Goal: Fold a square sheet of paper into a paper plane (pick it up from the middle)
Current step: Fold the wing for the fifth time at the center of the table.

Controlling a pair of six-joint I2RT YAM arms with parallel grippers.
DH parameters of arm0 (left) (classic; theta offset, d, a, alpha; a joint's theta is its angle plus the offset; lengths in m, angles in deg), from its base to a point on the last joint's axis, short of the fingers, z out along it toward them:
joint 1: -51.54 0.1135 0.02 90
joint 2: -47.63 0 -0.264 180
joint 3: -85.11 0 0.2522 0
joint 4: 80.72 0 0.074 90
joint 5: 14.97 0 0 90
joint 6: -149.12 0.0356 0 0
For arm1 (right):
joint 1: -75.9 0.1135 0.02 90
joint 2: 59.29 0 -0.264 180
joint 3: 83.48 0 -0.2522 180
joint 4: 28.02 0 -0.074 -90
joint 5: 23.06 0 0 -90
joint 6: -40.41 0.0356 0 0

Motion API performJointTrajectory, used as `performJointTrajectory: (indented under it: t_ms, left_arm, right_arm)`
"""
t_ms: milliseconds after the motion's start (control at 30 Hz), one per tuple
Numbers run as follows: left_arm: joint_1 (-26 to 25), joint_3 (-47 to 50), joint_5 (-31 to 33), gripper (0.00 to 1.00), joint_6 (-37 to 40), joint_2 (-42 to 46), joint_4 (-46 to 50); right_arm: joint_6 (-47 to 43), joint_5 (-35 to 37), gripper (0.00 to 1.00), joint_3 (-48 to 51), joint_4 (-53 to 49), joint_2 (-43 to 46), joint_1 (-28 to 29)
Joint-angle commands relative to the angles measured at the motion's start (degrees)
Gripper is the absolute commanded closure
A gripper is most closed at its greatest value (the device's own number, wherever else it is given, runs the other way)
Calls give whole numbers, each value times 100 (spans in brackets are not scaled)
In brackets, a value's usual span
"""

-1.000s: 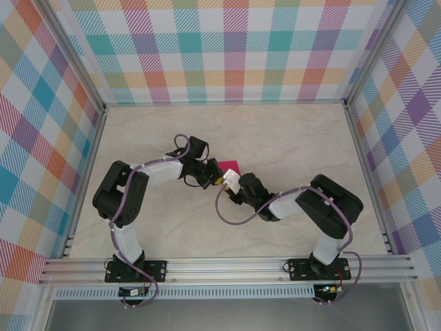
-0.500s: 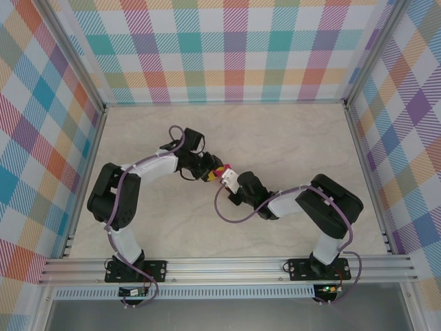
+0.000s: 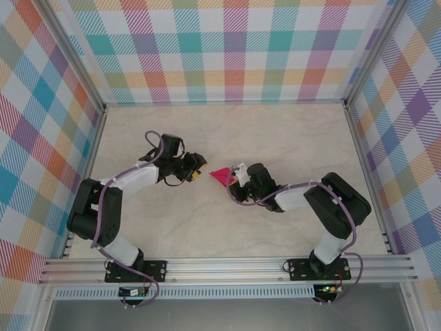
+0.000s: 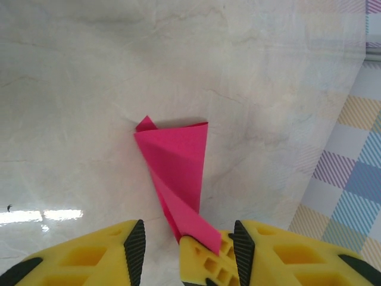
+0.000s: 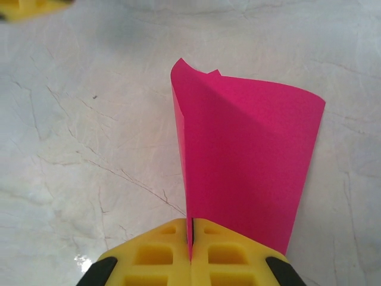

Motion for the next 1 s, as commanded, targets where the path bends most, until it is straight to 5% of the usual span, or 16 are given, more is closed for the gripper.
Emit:
performJointTrajectory:
  t_ms: [0,500,967]
  left_arm:
    - [-156,449,-96,57,-226,213,-1017]
    - [-984,356,-337,80,-394,-938,-2177]
    - [-1122,249,-493,84,-371,-1325,-2531]
  right_arm:
    - [988,-780,95,-143,101,45,-172]
    - [2075,-1567,86,-5,258,-151,-743]
    - [2193,-1898,93,-136,-142,-390,-848]
